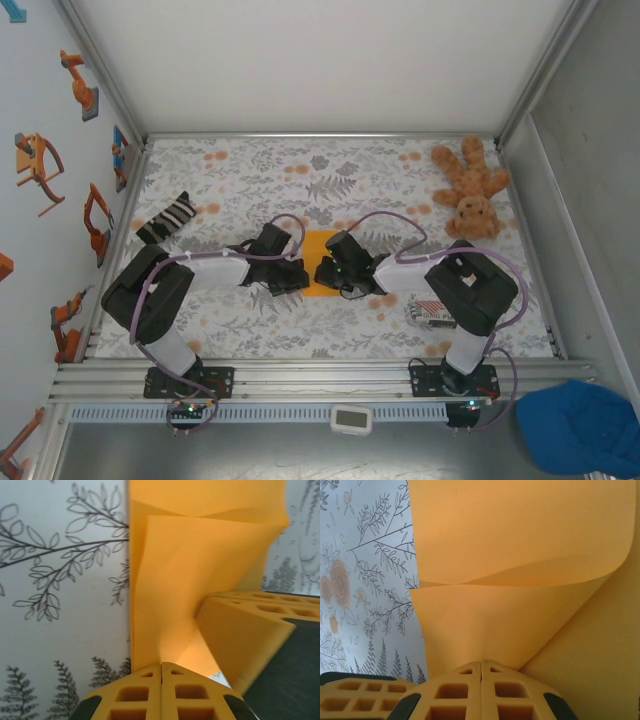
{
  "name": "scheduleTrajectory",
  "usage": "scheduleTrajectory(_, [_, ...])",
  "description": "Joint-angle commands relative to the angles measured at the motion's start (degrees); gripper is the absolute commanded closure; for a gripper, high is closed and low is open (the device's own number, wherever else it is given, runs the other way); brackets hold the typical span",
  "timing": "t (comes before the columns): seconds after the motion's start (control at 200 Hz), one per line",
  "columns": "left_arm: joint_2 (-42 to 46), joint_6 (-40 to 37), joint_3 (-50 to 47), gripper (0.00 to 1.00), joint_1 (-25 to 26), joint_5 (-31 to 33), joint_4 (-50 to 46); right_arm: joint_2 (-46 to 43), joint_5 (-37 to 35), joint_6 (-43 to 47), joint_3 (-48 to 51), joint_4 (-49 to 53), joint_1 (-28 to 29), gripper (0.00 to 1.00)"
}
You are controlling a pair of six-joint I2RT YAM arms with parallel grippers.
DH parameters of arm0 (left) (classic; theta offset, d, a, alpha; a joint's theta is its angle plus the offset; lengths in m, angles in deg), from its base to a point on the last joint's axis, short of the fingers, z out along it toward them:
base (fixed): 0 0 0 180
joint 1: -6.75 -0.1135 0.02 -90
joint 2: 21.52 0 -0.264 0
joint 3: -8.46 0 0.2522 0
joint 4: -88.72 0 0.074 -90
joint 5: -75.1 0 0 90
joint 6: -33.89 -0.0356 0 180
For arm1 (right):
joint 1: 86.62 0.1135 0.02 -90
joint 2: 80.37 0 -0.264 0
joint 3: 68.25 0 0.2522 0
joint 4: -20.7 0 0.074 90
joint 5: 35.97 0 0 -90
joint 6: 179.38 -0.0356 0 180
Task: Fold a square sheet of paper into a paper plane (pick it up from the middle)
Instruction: Fold the triangle a second time at the center of the table.
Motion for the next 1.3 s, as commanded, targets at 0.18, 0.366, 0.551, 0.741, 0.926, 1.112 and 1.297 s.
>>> scheduleTrajectory(0.18, [-1.60,0.84,-3.44,1.00,-0.52,1.14,0.13,-4.49,-2.44,3.43,1.34,1.01,-0.40,1.00])
scheduleTrajectory(0.366, [-1.75,0.92,-3.45,1.00,-0.54,1.18,0.36,-3.51,0.63,3.79,0.66,-0.08,-0.32,1.00])
scheduleTrajectory(0.551, [-2.19,1.24,-3.45,1.00,-0.56,0.96,1.11,-1.69,2.43,3.08,0.52,-1.67,0.94,1.00])
scheduleTrajectory(0.741, [-2.22,1.56,-3.67,1.00,-0.53,1.18,1.12,0.10,3.05,2.04,0.93,-1.89,1.18,1.00])
scheduleTrajectory(0.926, [-2.10,2.44,-4.50,1.00,-0.56,1.69,0.60,0.90,0.69,1.93,1.22,0.54,-0.07,1.00])
scheduleTrajectory(1.112, [-2.50,2.96,-5.42,1.00,-0.59,2.30,-1.11,0.18,-1.61,2.63,1.26,2.57,-3.91,1.00])
scheduleTrajectory(1.297, [-2.37,3.39,-6.88,1.00,-0.63,2.68,-1.53,-0.27,-1.96,5.36,0.91,3.97,-9.63,1.00])
